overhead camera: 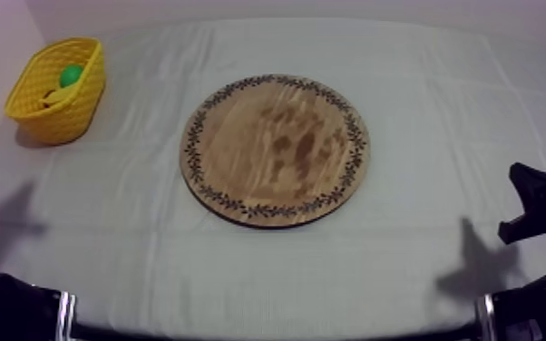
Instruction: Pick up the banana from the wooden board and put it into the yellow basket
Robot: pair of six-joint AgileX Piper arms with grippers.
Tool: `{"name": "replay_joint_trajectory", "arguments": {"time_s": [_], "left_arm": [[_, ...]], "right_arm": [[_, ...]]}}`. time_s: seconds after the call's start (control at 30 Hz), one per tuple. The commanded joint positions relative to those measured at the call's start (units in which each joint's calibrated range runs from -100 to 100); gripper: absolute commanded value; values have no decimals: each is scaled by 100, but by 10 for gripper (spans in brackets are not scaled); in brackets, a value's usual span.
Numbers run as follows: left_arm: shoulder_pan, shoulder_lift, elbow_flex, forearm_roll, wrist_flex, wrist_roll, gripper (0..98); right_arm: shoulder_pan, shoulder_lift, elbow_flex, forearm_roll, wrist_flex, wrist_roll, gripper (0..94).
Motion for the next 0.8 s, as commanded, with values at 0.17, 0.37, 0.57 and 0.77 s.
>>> {"name": "replay_joint_trajectory", "arguments": {"time_s": [0.17, 0.37, 0.57, 0.77], "left_arm": [[-11, -1288, 2625, -6, -1534, 313, 2], [41, -2039, 3807, -4, -2227, 460, 1], [74, -2536, 4339, -14, -2333, 469, 1], [132, -3040, 4617, -146, -2045, 639, 1]], "right_arm": [[0, 3, -3, 0, 1, 0, 2], [0, 3, -3, 0, 1, 0, 2], [0, 3, -3, 0, 1, 0, 2], [0, 3, -3, 0, 1, 0, 2]]}}
